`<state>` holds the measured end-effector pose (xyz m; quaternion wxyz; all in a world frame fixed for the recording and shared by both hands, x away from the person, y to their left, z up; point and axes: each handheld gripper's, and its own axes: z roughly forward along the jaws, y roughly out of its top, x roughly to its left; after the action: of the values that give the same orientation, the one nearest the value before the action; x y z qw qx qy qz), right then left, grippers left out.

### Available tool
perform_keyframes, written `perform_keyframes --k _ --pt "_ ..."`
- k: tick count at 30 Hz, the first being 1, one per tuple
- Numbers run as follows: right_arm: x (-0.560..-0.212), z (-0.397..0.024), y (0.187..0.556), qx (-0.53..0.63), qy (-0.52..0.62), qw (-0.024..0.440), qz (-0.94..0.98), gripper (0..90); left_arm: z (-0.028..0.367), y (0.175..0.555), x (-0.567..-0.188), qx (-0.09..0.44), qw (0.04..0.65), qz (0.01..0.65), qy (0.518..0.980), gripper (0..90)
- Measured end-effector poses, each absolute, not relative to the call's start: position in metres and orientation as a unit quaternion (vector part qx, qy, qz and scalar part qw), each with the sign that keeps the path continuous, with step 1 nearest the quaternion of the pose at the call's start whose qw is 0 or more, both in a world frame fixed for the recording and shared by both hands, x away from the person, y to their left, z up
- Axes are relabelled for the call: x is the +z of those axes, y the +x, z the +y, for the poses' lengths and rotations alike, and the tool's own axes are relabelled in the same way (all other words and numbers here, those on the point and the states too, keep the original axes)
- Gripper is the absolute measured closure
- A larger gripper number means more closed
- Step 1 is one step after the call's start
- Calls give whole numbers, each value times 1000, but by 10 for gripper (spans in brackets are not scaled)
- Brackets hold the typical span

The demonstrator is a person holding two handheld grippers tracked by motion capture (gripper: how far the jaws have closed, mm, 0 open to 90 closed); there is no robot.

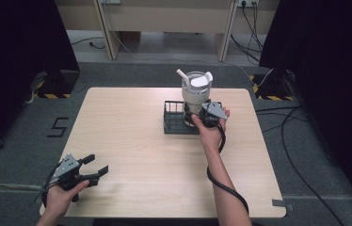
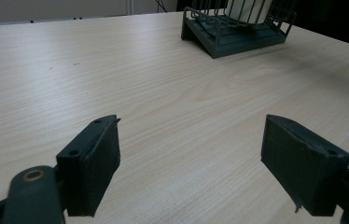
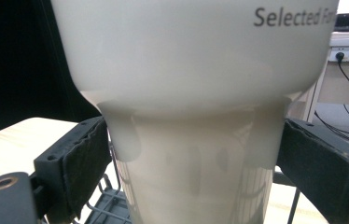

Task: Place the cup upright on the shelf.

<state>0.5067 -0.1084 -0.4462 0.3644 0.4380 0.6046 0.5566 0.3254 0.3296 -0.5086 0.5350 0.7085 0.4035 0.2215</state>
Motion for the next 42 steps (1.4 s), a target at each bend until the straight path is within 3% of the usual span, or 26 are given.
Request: perform_keyframes --k 42 --pt "-430 -151 459 567 440 353 601 150 327 325 -508 222 535 403 709 189"
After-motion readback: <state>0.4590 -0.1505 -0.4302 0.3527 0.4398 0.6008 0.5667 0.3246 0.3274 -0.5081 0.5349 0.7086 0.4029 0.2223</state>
